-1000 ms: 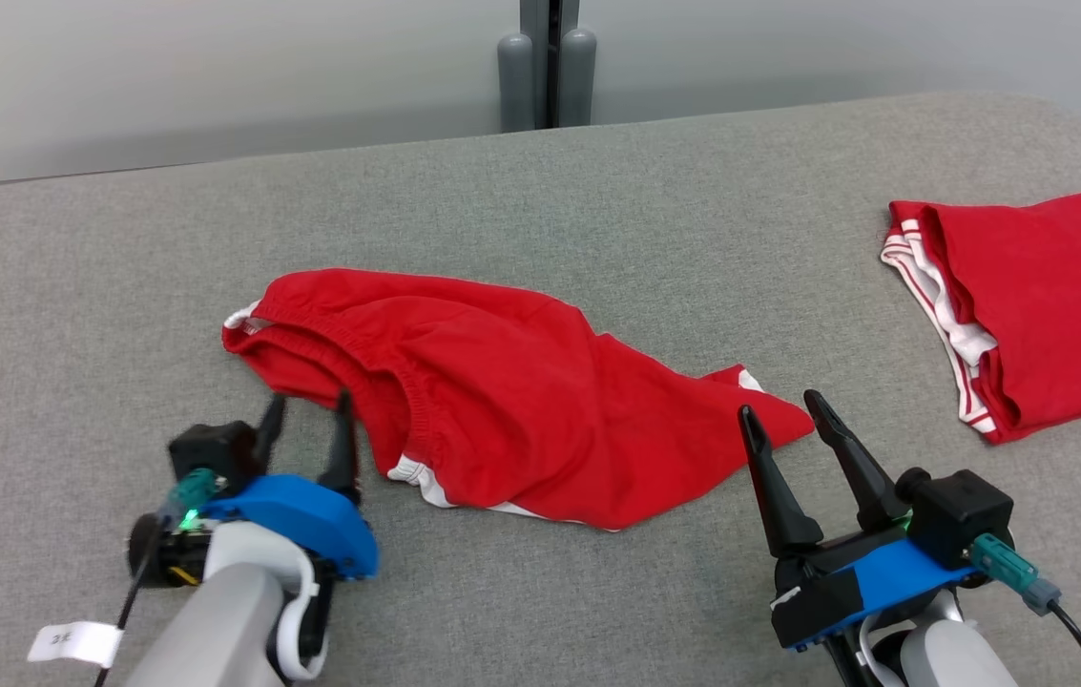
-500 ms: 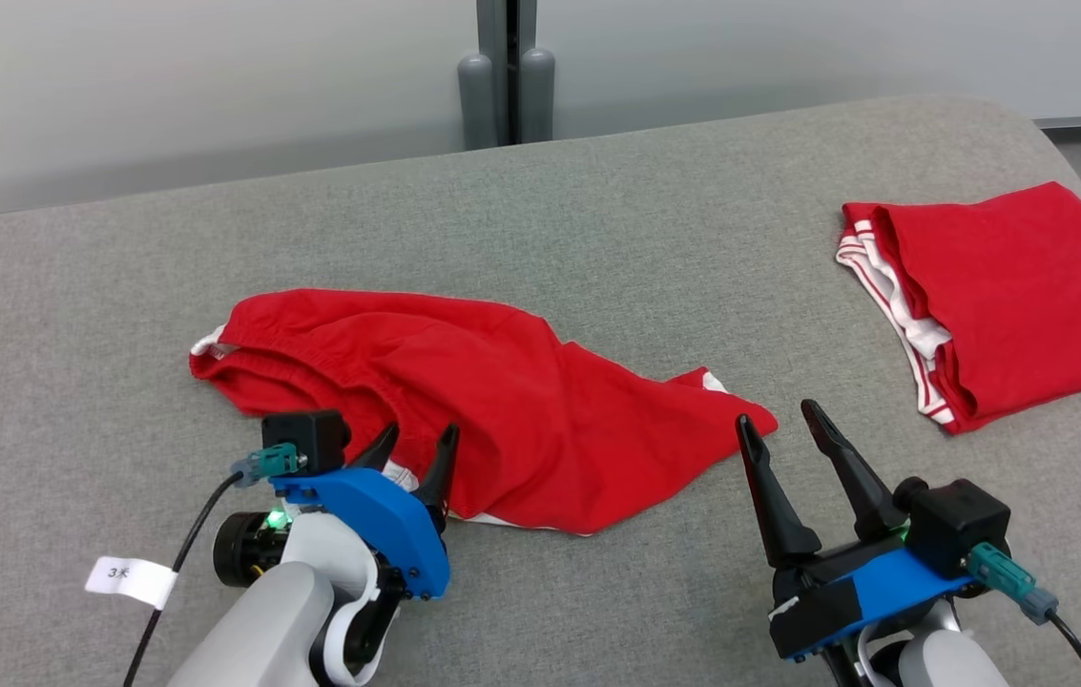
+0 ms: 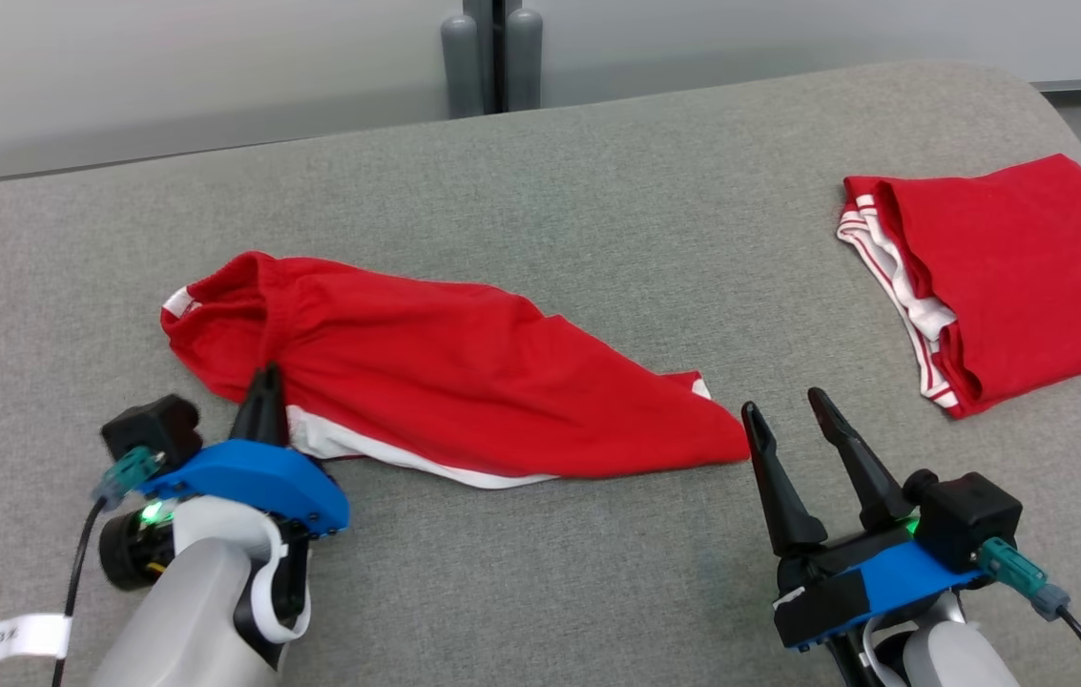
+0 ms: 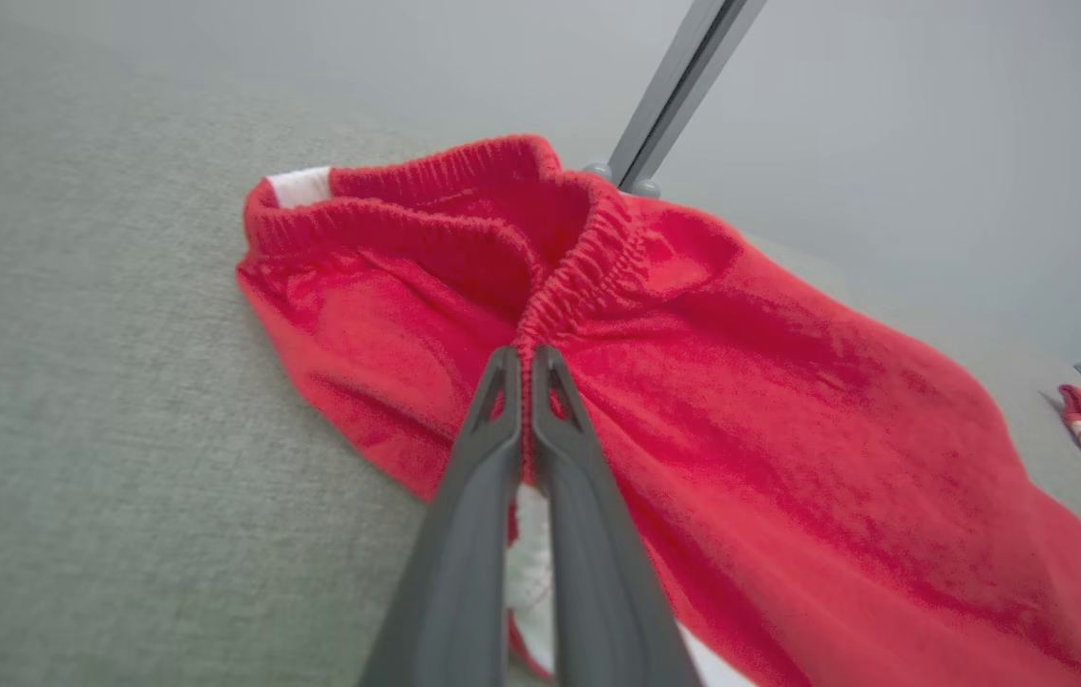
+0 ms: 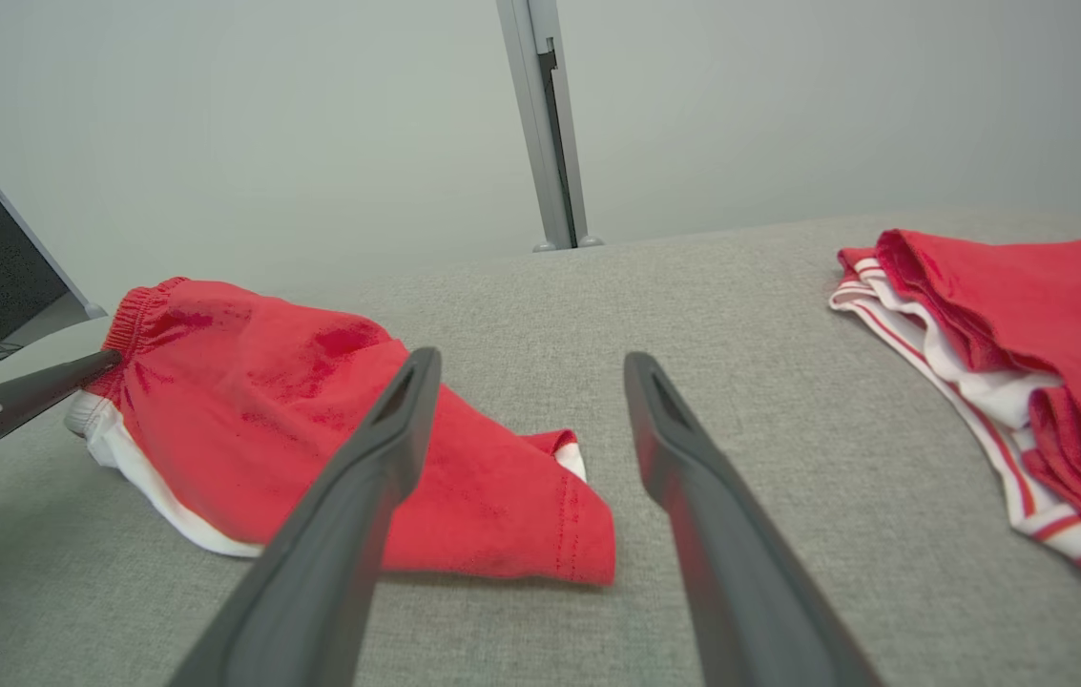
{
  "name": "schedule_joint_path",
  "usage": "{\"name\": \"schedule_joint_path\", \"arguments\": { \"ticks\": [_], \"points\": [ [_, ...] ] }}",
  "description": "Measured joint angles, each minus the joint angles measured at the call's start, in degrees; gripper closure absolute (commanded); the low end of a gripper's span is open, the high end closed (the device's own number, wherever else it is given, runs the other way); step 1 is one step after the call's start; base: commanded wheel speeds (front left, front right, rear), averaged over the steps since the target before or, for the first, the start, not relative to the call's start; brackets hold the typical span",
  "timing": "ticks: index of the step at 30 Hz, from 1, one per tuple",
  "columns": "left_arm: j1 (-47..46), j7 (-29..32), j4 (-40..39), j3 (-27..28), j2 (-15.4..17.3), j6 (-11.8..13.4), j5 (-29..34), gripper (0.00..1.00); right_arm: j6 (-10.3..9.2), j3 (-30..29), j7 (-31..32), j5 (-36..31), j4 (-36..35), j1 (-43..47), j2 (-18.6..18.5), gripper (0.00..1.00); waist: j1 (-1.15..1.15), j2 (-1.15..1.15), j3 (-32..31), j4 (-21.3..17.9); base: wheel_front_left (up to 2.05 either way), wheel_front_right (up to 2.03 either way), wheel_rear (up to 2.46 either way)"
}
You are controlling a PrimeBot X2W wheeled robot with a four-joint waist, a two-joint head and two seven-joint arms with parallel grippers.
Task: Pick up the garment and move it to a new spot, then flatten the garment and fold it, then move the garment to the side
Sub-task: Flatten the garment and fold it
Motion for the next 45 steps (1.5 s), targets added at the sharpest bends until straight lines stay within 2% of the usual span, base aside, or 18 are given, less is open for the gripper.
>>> {"name": "schedule_joint_path", "arguments": {
  "ticks": [4, 11, 12, 13, 16, 22, 27, 32, 37, 45],
  "points": [
    [1.68, -3.07, 0.78, 2.76, 0.12, 0.82, -1.07, 1.00, 0.00, -1.07, -0.34, -0.01, 0.19, 0.00, 0.00, 0.00, 0.00, 0.00, 0.67, 0.76, 0.00, 0.00, 0.00],
    [4.61, -4.78, 0.03, 5.30, -0.25, -1.49, -1.92, 1.00, 0.00, -1.33, -0.38, -0.14, 0.45, -0.48, 0.00, 0.00, 0.00, 0.00, 0.84, 2.65, 0.00, 0.00, 0.00],
    [4.98, -4.88, -0.53, 5.16, -0.34, -2.31, -1.66, 0.56, 0.00, -1.43, -0.37, -0.22, 0.51, -0.49, 0.00, 0.00, 0.00, 0.00, 0.77, 2.90, 0.00, 0.00, 0.00],
    [5.27, -5.04, -1.18, 5.03, -0.48, -3.36, -1.26, 0.00, 0.00, -1.49, -0.37, -0.35, 0.56, -0.49, 0.00, 0.00, 0.00, 0.00, 0.63, 3.17, 0.00, 0.00, 0.00],
    [6.00, -5.22, -3.34, 5.35, -0.57, -5.63, -0.11, 0.00, 0.00, -1.74, -0.18, -0.64, 0.55, -0.48, 0.00, 0.00, 0.00, 0.00, 0.00, 3.68, 0.00, 0.00, 0.00],
    [10.51, -5.28, -10.93, 9.94, -0.33, -7.83, 6.22, 0.00, 0.00, -3.15, 0.56, -1.14, -0.11, 0.44, -0.01, 0.00, 0.00, 0.00, -1.94, 4.75, 0.00, 0.00, 0.00],
    [15.35, -5.28, -17.71, 13.76, 0.48, -8.61, 14.93, 0.00, 0.00, -4.67, 1.59, -1.59, -0.92, 2.21, -0.21, 0.00, 0.00, 0.00, -3.77, 5.88, 0.00, 0.00, 0.00],
    [20.39, -5.30, -23.54, 17.96, -0.67, -8.75, 22.07, 0.00, 0.00, -6.08, 2.49, -1.71, -1.77, 3.95, -0.75, 0.00, 0.00, 0.00, -5.61, 7.09, 0.00, 0.00, 0.00],
    [24.21, -5.30, -25.70, 22.07, -2.50, -9.44, 24.93, 0.00, 0.00, -6.73, 4.07, -2.02, -2.19, 5.84, -0.97, 0.00, -0.02, 0.00, -7.25, 8.19, 0.00, 0.00, 0.00],
    [27.75, -5.30, -23.37, 24.40, -4.44, -10.63, 25.32, 0.00, 0.00, -6.61, 10.81, -0.90, -2.11, 7.03, -1.38, 0.00, -0.02, 0.00, -8.06, 9.16, 0.00, 0.00, 0.00]
  ]
}}
